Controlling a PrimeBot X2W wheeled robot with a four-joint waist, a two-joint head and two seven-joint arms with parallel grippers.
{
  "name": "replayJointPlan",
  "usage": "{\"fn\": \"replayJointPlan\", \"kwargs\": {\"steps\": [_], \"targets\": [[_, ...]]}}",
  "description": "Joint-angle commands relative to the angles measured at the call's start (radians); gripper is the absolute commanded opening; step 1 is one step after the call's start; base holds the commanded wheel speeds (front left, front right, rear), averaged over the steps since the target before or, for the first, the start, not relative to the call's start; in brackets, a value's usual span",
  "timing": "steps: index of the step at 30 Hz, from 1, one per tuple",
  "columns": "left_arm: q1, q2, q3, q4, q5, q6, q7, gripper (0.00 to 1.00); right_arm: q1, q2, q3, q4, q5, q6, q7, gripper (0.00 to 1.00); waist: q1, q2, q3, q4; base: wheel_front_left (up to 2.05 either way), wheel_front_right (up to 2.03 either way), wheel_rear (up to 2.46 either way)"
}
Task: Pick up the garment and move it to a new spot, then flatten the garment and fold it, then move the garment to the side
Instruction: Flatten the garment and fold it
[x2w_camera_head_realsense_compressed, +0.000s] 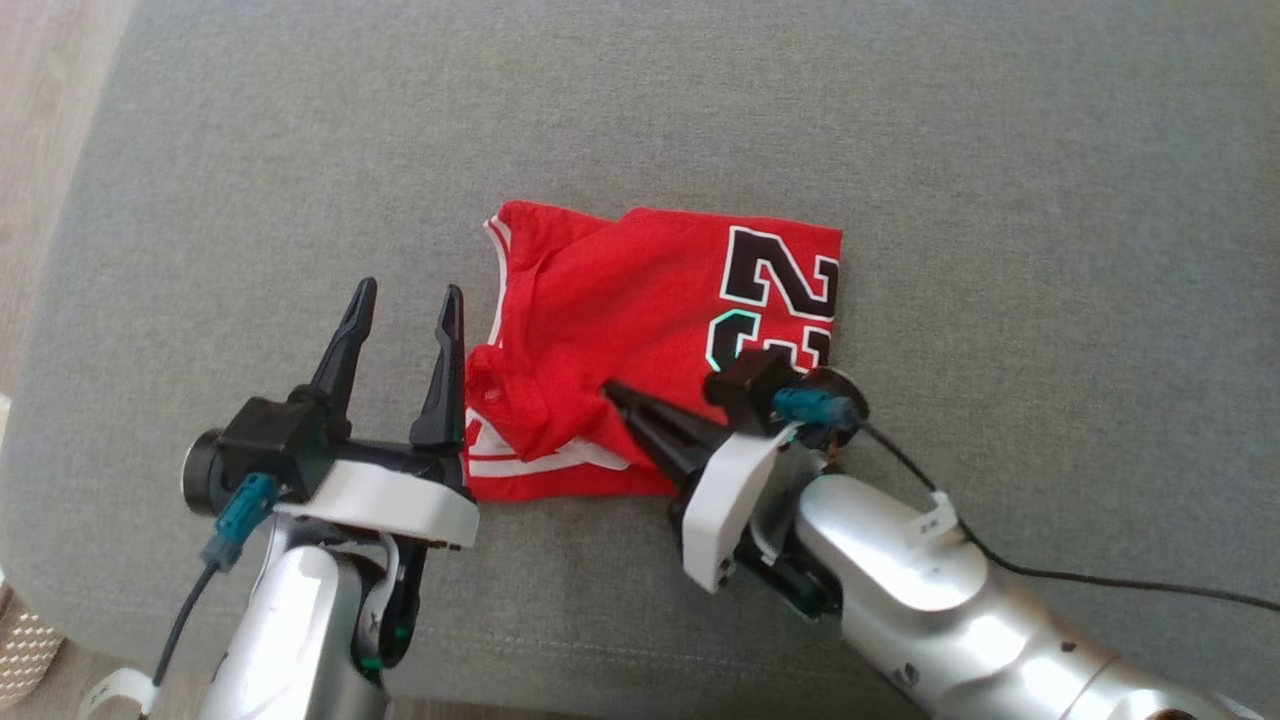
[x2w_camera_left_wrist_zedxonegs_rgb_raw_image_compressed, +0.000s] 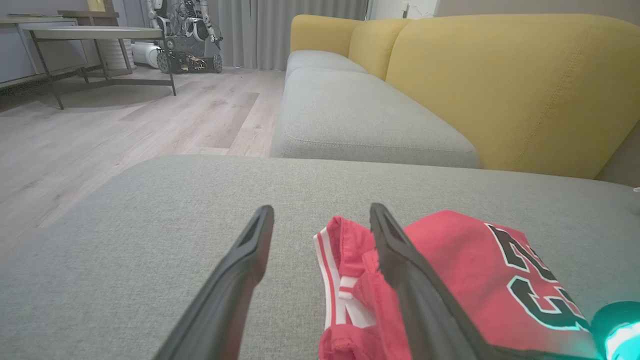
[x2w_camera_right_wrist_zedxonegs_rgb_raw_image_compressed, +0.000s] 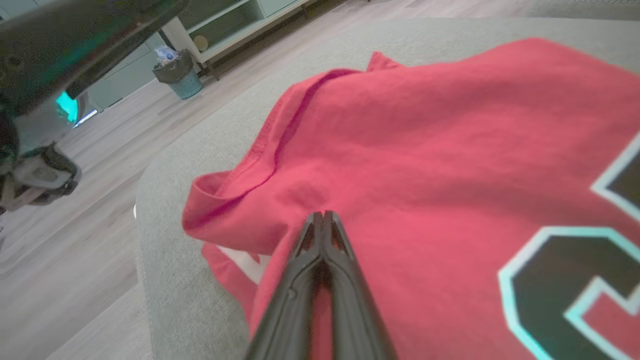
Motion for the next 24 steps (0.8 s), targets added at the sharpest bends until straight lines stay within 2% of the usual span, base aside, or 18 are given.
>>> {"fn": "replayJointPlan", "kwargs": {"steps": [1, 8, 13, 18, 24], "targets": [[-0.035, 0.007, 0.027, -0.027, -0.003, -0.002, -0.012, 1.0, -0.012, 0.025, 0.012, -0.025, 0.008, -0.001, -0.013, 0.0, 0.0, 0.0, 0.0, -0.001, 0.0, 0.0, 0.0], [-0.032, 0.006, 0.034, -0.026, -0.003, -0.003, -0.013, 1.0, 0.0, 0.013, 0.121, -0.028, 0.057, -0.001, -0.028, 0.0, 0.0, 0.0, -0.006, -0.013, 0.0, 0.0, 0.0], [-0.019, 0.008, 0.04, -0.029, 0.001, -0.002, -0.013, 1.0, 0.011, -0.006, 0.106, -0.057, 0.087, -0.001, -0.096, 0.0, 0.0, 0.0, -0.023, -0.032, 0.0, 0.0, 0.0], [-0.002, 0.02, 0.048, -0.033, 0.004, 0.0, -0.013, 1.0, 0.034, -0.046, -0.023, -0.13, 0.086, -0.001, -0.15, 0.0, 0.0, 0.0, -0.052, -0.061, 0.0, 0.0, 0.0], [0.018, 0.033, 0.06, -0.041, 0.004, 0.009, -0.013, 1.0, 0.124, -0.11, -0.294, -0.223, 0.005, -0.001, -0.167, 0.0, 0.0, 0.0, -0.091, -0.093, 0.0, 0.0, 0.0]]}}
